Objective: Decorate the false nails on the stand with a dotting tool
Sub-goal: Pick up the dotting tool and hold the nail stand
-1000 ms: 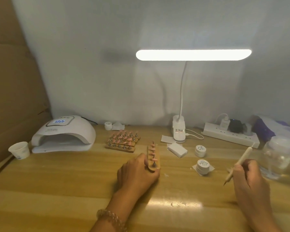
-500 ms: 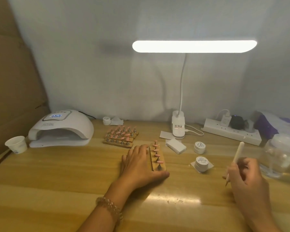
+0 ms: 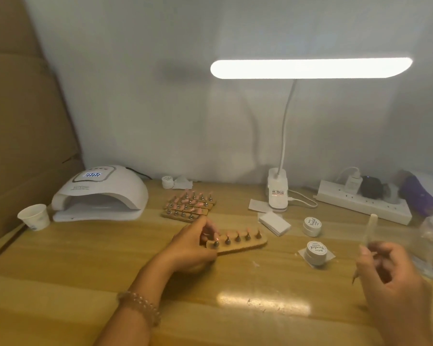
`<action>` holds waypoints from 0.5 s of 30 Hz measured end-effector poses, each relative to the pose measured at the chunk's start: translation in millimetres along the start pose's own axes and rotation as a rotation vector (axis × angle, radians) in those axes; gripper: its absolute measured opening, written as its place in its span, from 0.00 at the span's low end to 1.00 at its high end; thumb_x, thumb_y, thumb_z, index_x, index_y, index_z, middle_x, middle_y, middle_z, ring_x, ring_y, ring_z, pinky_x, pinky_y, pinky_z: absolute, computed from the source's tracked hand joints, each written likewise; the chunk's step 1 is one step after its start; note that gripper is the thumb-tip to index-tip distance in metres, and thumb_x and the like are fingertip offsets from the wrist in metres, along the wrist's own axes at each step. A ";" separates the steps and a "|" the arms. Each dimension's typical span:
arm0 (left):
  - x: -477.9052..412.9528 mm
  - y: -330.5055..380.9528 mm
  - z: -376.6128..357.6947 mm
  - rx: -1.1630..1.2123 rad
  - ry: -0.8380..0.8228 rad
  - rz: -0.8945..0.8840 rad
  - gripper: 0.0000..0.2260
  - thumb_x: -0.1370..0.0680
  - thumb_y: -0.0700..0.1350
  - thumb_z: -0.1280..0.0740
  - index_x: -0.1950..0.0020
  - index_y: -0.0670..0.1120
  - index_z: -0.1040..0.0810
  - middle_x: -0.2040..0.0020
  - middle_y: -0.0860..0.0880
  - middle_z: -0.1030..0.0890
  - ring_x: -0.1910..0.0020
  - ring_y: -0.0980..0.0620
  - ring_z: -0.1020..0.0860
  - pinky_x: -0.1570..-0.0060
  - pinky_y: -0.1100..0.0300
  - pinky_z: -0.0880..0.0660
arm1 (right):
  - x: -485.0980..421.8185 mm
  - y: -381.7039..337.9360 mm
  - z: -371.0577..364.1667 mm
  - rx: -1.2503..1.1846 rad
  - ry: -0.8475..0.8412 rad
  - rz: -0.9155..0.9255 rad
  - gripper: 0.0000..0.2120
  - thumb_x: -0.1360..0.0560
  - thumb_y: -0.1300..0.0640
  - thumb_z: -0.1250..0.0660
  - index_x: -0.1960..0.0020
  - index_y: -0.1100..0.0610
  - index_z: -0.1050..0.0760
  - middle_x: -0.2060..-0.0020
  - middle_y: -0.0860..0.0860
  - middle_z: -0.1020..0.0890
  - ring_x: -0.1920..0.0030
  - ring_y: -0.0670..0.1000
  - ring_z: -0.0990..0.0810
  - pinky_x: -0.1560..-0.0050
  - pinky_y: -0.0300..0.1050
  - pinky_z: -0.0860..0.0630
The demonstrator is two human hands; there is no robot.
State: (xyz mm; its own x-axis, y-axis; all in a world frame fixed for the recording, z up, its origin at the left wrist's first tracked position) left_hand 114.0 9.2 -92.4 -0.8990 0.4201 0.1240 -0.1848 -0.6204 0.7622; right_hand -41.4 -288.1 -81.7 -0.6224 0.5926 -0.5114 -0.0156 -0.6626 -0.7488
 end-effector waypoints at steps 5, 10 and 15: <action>3.3 3.2 2.0 -0.037 0.162 -0.033 0.17 0.26 0.45 0.26 0.43 0.56 0.29 0.45 0.60 0.25 0.48 0.60 0.25 0.54 0.65 0.27 | 5.6 -7.9 6.3 -0.150 0.063 0.005 0.13 0.28 0.42 0.44 0.53 0.51 0.31 0.69 0.43 0.21 0.70 0.48 0.24 0.70 0.35 0.31; 2.2 16.3 -15.5 -0.103 0.220 -0.059 0.08 0.22 0.46 0.31 0.46 0.56 0.26 0.51 0.59 0.20 0.52 0.60 0.23 0.49 0.55 0.23 | 5.9 -4.9 9.3 -0.208 0.034 -0.018 0.11 0.28 0.45 0.46 0.53 0.50 0.34 0.70 0.57 0.22 0.71 0.58 0.23 0.74 0.40 0.31; 11.2 30.6 -35.8 0.065 -0.305 -0.034 0.38 0.28 0.54 0.25 0.24 0.60 0.43 0.25 0.63 0.35 0.24 0.55 0.39 0.24 0.45 0.45 | 4.7 -3.6 7.2 -0.194 -0.024 -0.003 0.08 0.27 0.50 0.45 0.53 0.54 0.33 0.73 0.58 0.24 0.76 0.56 0.29 0.79 0.39 0.35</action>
State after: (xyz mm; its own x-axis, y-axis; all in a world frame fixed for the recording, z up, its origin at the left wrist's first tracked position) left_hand 84.1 -28.8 -90.4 -0.7300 0.6256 0.2752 -0.1781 -0.5628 0.8072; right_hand -49.8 -286.2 -78.4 -0.6410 0.5821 -0.5003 0.1323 -0.5582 -0.8191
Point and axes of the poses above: each hand's wrist, its own x-axis away from the middle knuckle, its own z-axis out of the back of the hand, y = z × x, the point moved 4 cm from there along -x, towards the middle knuckle
